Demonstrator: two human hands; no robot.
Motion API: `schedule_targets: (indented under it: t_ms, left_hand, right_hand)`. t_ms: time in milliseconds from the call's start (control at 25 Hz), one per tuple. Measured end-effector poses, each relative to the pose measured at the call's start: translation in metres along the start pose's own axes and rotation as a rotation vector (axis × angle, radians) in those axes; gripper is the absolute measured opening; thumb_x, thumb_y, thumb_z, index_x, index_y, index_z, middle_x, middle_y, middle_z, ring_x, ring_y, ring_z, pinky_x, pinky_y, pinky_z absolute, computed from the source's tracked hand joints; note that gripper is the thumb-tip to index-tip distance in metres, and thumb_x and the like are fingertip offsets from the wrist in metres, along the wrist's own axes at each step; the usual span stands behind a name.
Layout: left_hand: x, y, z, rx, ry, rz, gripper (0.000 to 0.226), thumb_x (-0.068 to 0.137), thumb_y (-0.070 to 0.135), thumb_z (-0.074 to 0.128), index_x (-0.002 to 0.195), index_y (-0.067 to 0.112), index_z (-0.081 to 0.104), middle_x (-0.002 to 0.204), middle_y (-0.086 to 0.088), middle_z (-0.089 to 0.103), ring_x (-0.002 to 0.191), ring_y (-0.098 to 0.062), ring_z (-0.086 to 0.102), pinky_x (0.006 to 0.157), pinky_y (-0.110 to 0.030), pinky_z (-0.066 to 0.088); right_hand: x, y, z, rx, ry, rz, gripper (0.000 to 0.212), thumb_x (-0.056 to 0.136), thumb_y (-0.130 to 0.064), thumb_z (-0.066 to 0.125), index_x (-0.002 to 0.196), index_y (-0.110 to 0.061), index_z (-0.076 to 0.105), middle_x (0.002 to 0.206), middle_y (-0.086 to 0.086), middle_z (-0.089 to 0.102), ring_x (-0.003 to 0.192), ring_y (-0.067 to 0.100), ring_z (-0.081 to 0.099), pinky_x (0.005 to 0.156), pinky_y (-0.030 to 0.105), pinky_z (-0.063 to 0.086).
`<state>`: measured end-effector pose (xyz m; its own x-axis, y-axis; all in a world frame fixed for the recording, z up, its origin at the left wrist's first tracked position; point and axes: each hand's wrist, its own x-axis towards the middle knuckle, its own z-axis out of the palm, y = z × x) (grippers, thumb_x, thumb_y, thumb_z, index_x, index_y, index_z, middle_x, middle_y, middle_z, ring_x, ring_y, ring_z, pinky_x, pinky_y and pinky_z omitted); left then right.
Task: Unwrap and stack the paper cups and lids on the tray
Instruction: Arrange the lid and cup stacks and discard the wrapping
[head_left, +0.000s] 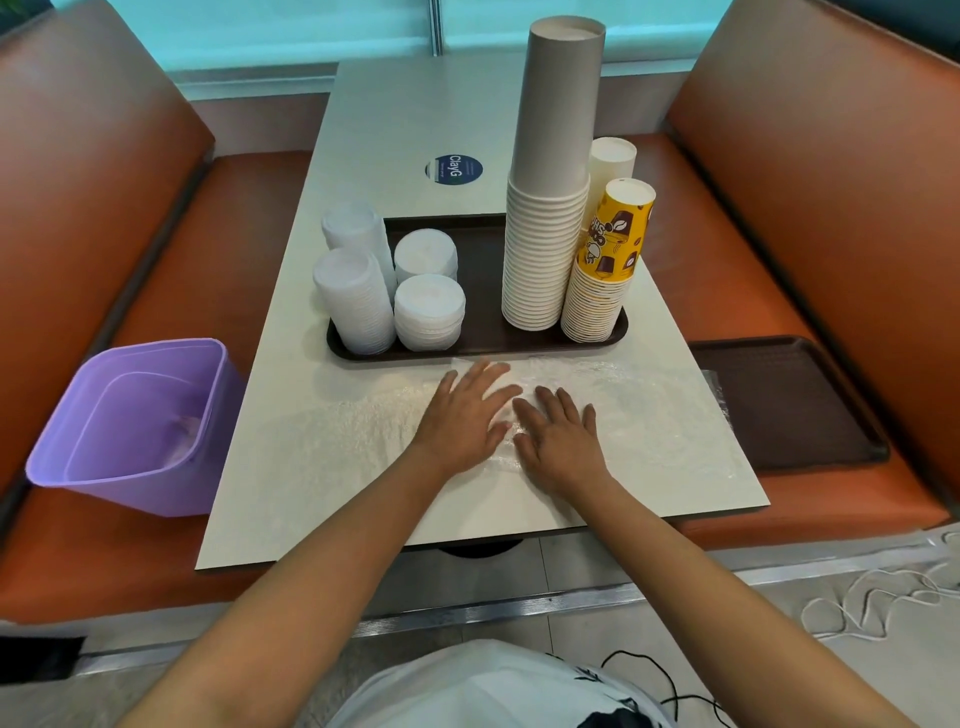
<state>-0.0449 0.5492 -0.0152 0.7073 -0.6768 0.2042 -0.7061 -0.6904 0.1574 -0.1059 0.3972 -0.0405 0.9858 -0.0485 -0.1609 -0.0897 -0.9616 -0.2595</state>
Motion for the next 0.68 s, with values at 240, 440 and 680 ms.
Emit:
schedule_targets:
  t_ms: [240, 440, 680]
  left_hand:
    - [-0.004, -0.016, 0.016, -0.086, -0.496, -0.183, 0.063, 0.097, 0.053, 0.030, 0.151, 0.031, 0.006, 0.159, 0.005, -0.005, 0.146, -0.015, -0.007, 0.115, -0.050, -0.003]
    - [-0.002, -0.020, 0.013, -0.120, -0.516, -0.195, 0.058, 0.099, 0.049, 0.027, 0.150, 0.033, 0.006, 0.159, 0.007, -0.008, 0.146, -0.014, -0.010, 0.114, -0.048, -0.008]
    - [0.006, -0.023, -0.005, -0.635, -0.358, -0.329, 0.051, 0.093, 0.052, 0.041, 0.139, 0.030, 0.043, 0.156, 0.005, 0.022, 0.145, -0.014, 0.007, 0.116, -0.042, -0.001]
  right_hand:
    - [0.000, 0.000, -0.007, -0.082, -0.067, -0.004, 0.071, 0.087, -0.056, 0.007, 0.151, -0.026, 0.017, 0.160, 0.003, 0.004, 0.147, 0.024, -0.003, 0.114, 0.056, 0.000]
    - [-0.007, 0.004, -0.024, -0.117, 0.087, -0.431, 0.045, 0.078, -0.047, 0.051, 0.107, -0.018, 0.067, 0.119, 0.007, 0.061, 0.115, 0.030, 0.055, 0.102, 0.046, 0.038]
    - [-0.004, 0.005, -0.036, 0.118, -0.072, -0.319, 0.023, 0.090, -0.016, 0.053, 0.107, -0.006, 0.066, 0.109, 0.007, 0.063, 0.101, 0.025, 0.057, 0.078, 0.032, 0.045]
